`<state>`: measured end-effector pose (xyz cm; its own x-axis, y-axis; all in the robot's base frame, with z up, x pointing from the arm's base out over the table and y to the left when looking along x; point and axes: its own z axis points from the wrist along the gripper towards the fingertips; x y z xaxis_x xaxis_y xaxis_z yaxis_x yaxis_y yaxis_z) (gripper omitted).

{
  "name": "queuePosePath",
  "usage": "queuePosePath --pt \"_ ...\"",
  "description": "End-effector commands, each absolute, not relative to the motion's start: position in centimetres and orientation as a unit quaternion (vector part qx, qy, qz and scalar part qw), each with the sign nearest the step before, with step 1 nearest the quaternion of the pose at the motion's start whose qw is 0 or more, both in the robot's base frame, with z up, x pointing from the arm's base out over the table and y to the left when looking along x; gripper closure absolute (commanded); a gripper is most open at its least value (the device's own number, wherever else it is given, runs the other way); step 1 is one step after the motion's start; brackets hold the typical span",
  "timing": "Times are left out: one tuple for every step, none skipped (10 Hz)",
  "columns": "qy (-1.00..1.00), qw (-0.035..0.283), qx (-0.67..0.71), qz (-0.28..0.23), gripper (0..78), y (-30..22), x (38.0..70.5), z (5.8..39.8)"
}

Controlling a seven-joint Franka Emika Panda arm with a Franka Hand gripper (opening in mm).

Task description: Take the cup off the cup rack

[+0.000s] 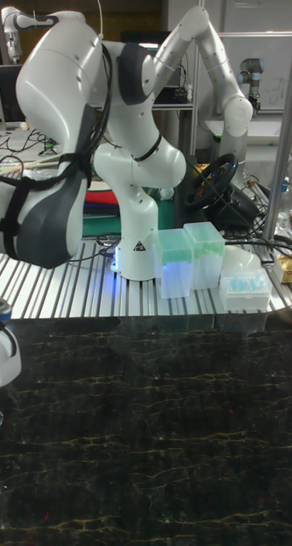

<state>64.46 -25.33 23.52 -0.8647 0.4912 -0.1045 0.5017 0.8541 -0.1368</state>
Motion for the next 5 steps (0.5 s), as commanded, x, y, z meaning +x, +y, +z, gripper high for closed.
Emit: queuePosePath --pt "0.964 0.036 0.249 -0.08 77.6 -26.3 65.0 23.8" --pt "0.965 0.036 0.248 -0.08 77.6 -26.5 65.1 23.8" --pt "0.965 0.037 0.247 -0.08 77.6 -26.6 65.2 23.8" --pt "0.966 0.038 0.245 -0.08 77.6 -27.1 65.2 23.6" --pt "0.966 0.039 0.241 -0.079 77.6 -27.6 65.3 23.5"
